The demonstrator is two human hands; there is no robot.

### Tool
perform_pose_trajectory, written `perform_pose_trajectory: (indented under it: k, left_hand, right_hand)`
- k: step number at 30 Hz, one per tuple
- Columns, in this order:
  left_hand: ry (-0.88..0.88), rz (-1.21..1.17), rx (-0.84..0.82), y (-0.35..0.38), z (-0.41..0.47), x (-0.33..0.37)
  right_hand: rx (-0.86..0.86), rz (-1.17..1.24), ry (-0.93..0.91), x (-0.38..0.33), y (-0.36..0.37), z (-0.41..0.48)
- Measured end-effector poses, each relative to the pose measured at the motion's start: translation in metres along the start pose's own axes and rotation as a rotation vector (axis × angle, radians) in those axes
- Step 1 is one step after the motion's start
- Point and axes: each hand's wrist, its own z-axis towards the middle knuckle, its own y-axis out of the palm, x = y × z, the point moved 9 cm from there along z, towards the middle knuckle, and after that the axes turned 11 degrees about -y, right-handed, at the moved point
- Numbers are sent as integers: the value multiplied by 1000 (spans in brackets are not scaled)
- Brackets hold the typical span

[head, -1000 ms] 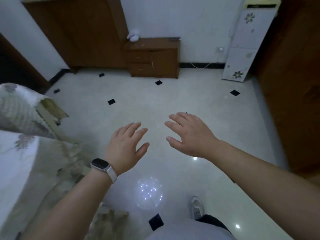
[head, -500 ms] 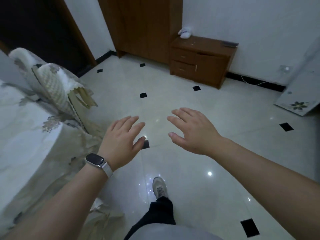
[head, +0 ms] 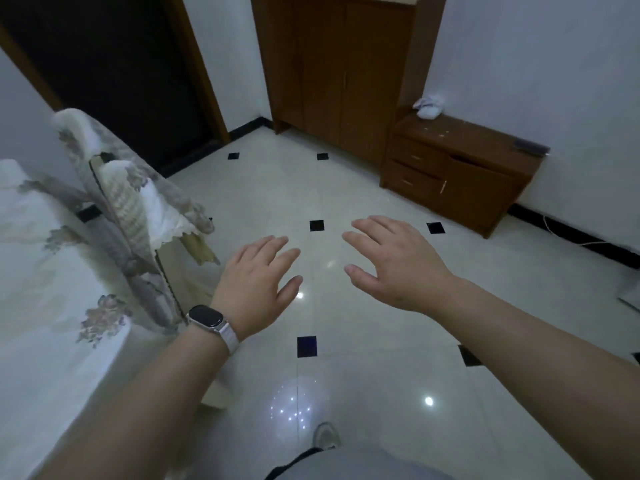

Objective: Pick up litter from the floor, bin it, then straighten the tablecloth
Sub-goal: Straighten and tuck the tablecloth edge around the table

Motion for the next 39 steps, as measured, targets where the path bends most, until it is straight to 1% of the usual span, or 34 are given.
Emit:
perform_pose_trajectory:
  k: [3, 6, 13, 18, 22, 26, 32, 36, 39]
  left_hand:
    - [-25, 7, 4, 5, 39, -25]
    - [-59, 4, 16, 10, 69, -46]
    - [-180, 36, 11, 41, 151, -92]
    - [-348, 83, -7, 55, 230, -118]
    - [-444, 110, 7, 53, 291, -128]
    - [-584, 135, 23, 50, 331, -147]
    - [-757, 165, -22, 56, 343, -192]
    - [-841, 154, 37, 56, 350, -231]
    - [-857, 143, 79, 61, 362, -263]
  right_hand:
    - [25, 29, -21, 15, 10, 47]
    - [-15, 26, -48, 31, 29, 88]
    - [-28, 106, -201, 89, 69, 197]
    - [-35, 168, -325, 144, 92, 285]
    - [-32, 203, -444, 182, 90, 351]
    - [-27, 206, -560, 210, 91, 411]
    - [3, 269, -694, 205, 107, 476]
    - [19, 302, -757, 190, 123, 520]
    - [-8, 303, -805, 177, 140, 556]
